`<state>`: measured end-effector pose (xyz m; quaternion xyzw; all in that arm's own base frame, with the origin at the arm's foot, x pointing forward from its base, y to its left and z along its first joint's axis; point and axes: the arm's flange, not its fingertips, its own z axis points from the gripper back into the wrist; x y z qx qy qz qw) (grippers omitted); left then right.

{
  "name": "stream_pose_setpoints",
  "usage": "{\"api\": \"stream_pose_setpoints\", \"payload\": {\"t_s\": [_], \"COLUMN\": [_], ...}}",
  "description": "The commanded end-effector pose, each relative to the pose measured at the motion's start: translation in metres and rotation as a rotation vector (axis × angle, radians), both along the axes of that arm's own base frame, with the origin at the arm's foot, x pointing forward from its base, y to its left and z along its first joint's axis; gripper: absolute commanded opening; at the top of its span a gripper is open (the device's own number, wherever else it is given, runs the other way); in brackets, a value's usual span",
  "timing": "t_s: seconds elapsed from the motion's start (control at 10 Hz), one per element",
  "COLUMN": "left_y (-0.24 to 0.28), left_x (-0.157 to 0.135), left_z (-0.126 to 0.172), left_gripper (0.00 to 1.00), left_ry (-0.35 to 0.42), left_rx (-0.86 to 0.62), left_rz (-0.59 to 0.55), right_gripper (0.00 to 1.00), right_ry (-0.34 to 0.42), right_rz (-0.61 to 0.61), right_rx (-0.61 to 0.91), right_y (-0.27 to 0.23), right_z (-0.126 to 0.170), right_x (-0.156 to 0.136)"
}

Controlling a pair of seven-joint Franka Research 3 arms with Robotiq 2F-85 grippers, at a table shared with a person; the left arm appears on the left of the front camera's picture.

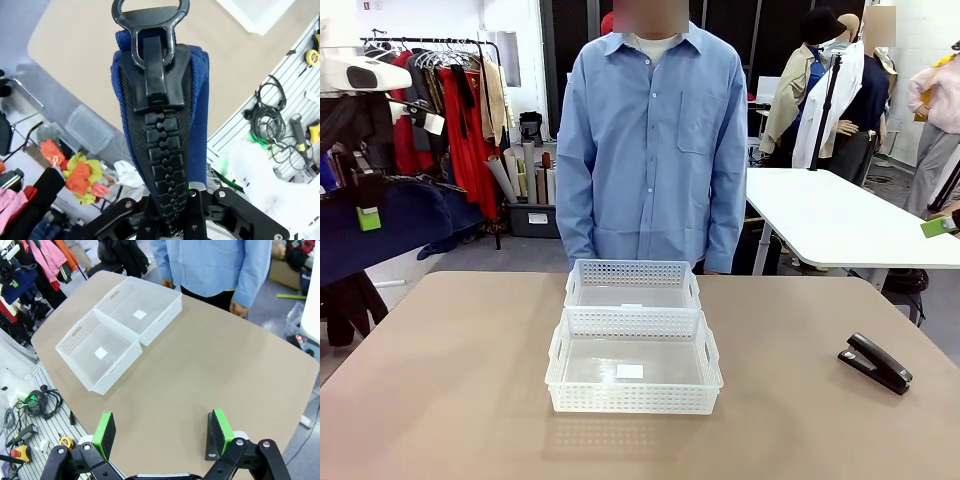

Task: Distribute items into two baskets.
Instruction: Pick up the Pencil pouch that the person points to, then move the picked Pencil pouch towards the Organizing basket indicated by the person, stopping as directed.

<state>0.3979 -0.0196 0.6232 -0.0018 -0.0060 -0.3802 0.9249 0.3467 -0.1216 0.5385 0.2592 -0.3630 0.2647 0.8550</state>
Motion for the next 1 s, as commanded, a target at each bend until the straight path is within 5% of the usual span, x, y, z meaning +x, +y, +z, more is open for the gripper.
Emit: {"api": "stream_pose_setpoints", "payload": {"t_s": [0.0, 0.9], "left_y": [0.0064, 0.0000], "left_x": [0.0064, 0.0000], "left_z": [0.0004, 0.0000], "left_gripper": [0.00, 0.00], "left_ry": [0.031, 0.000], "left_rx": [0.005, 0.000], "left_rz": [-0.019, 0.000], "right_gripper": [1.00, 1.00], "right_ry": [-0.030, -0.030], "right_rz": [0.018, 0.018], "right_rx": [0.020, 0.020], "right_y": [-0.0010, -0.0010], "right_z": [0.0012, 0.0012], "right_x": [0.0021, 0.0021]}}
